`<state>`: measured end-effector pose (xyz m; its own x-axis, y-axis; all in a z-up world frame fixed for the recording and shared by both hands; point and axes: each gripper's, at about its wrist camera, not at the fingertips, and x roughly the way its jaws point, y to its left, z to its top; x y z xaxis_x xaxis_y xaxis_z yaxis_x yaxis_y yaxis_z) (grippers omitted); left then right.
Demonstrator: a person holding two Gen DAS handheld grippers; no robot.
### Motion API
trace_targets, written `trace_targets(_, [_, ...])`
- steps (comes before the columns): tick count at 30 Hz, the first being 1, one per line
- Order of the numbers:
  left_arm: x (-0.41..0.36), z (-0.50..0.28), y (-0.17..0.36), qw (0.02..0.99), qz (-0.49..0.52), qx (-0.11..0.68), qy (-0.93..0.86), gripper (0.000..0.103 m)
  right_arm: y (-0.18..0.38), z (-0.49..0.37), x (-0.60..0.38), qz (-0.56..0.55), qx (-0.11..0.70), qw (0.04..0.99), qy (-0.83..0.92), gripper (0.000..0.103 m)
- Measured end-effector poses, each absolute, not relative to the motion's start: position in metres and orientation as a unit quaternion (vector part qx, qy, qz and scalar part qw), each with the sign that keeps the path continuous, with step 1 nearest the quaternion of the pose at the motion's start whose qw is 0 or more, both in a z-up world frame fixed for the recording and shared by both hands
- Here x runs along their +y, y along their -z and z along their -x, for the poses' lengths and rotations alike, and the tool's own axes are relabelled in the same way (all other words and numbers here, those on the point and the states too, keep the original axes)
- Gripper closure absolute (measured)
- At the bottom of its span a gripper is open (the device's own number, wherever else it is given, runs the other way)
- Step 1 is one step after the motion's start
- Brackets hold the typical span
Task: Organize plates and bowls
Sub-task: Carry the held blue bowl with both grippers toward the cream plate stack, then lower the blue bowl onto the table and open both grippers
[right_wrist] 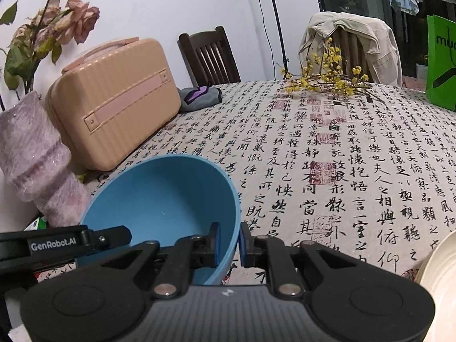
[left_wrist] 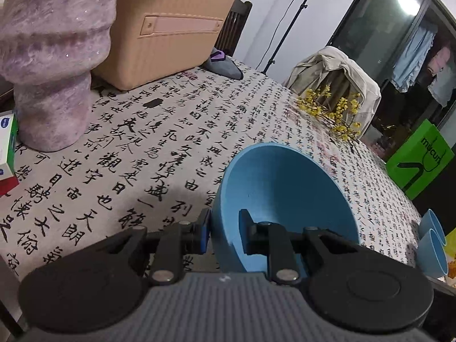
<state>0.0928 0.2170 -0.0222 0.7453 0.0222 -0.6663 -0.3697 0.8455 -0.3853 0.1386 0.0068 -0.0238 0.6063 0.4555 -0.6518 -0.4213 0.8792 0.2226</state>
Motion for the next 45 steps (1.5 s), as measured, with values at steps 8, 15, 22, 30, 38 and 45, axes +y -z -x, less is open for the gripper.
trace_targets(8, [0.22, -0.092, 0.033, 0.892, 0.26, 0.349, -0.12, 0.082, 0.032, -0.141, 0.012, -0.018, 0.381, 0.89, -0.249, 0.09])
trace_targets(15, [0.222, -0.093, 0.042, 0.888, 0.267, 0.355, -0.122, 0.082, 0.039, -0.143, 0.016, -0.016, 0.386, 0.887, -0.253, 0.087])
trace_targets(22, [0.224, -0.085, 0.037, 0.892, 0.274, 0.339, -0.119, 0.065, 0.041, -0.147, 0.013, -0.036, 0.395, 0.879, -0.264, 0.08])
trace_targets(30, [0.22, -0.063, 0.018, 0.918, 0.244, 0.279, -0.139, 0.027, 0.025, -0.131, -0.01, -0.046, 0.338, 0.896, -0.285, 0.032])
trace_targets(38, [0.193, -0.038, 0.004, 0.948, 0.198, 0.205, -0.142, 0.0, 0.011, -0.101, -0.049, -0.034, 0.251, 0.927, -0.278, 0.0])
trace_targets(45, [0.167, -0.023, -0.002, 0.962, 0.184, 0.166, -0.112, 0.0, 0.005, -0.079, -0.079, -0.029, 0.205, 0.944, -0.257, 0.0])
